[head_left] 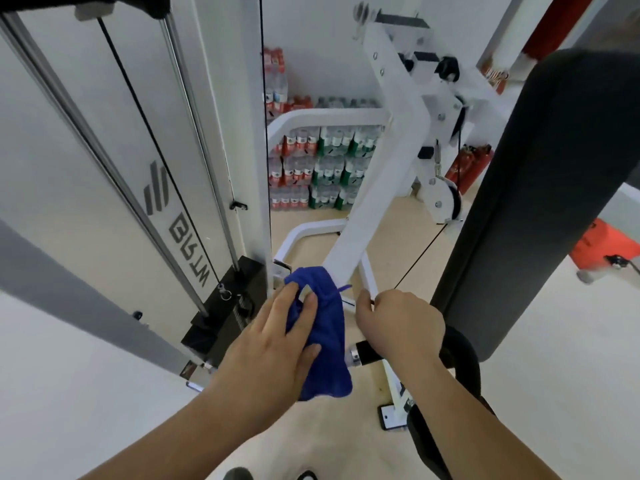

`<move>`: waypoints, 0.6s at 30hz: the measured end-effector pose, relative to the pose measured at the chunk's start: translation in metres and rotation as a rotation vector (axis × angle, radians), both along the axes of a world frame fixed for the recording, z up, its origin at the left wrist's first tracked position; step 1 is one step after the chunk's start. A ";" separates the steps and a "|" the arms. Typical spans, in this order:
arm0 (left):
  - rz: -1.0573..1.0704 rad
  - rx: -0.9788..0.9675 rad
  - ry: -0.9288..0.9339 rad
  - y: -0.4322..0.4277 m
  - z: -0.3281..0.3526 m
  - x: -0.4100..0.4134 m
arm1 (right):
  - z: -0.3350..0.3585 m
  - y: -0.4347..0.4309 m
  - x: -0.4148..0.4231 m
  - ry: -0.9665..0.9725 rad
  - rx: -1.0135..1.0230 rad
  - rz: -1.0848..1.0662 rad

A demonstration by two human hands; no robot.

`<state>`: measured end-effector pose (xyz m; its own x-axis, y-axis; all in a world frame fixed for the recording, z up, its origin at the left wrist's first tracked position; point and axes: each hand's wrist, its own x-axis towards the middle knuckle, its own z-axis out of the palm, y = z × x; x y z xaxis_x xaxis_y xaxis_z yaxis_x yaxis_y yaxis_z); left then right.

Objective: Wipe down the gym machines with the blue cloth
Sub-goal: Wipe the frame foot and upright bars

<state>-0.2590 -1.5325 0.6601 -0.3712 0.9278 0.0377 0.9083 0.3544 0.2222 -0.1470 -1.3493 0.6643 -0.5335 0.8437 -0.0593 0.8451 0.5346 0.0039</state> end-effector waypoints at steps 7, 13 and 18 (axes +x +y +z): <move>0.093 -0.070 -0.219 0.053 0.009 -0.024 | 0.009 0.003 0.005 -0.088 -0.041 0.081; 0.035 -0.203 -0.156 0.007 0.018 -0.010 | -0.002 0.000 -0.001 0.000 0.020 0.016; -0.050 -0.311 -0.036 0.081 0.028 -0.032 | 0.006 0.000 0.004 -0.099 0.025 0.114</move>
<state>-0.2905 -1.4517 0.6880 -0.3211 0.9099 -0.2626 0.9198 0.3656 0.1423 -0.1432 -1.3494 0.6707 -0.6185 0.7798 -0.0965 0.7736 0.6259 0.0990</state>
